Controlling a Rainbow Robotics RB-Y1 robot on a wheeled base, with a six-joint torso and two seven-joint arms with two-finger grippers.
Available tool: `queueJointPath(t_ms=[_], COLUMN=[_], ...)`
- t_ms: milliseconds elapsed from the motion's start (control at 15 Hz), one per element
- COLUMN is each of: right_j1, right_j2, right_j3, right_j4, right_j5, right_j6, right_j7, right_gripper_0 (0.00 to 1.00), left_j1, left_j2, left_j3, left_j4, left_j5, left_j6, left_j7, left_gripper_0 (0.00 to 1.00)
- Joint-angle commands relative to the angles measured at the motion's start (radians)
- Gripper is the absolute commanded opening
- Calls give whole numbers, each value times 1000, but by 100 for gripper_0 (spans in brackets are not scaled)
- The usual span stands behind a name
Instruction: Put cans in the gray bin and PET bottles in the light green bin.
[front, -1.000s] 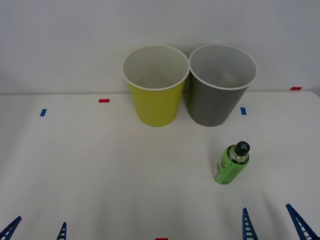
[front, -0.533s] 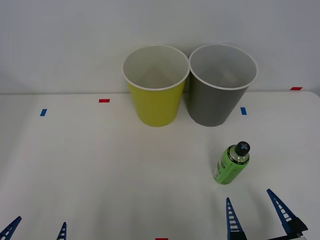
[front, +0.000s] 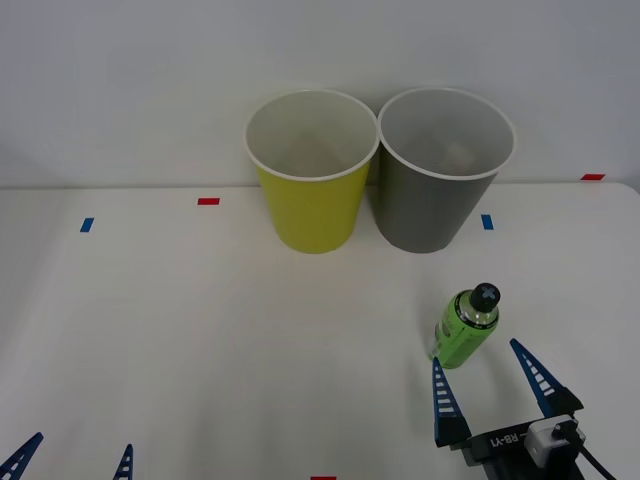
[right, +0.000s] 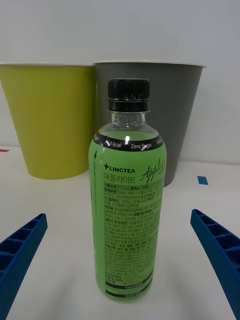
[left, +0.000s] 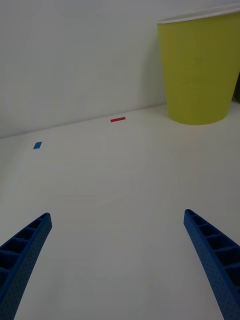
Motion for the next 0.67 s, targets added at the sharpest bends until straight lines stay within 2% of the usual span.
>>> queueJointPath(t_ms=[67,667], right_j1=[-29,-129], right_j2=[12,43], right_j3=[-11,-36], right_j4=[0,0], right_j5=[-6,-15], right_j6=[32,138], right_j7=[5,3], right_gripper_0=[100,100], left_j1=[0,0], left_j2=[0,0], left_j3=[0,0], left_j4=[0,0], left_j5=[0,0], left_j6=[0,0], left_j7=[0,0], left_gripper_0=[90,91])
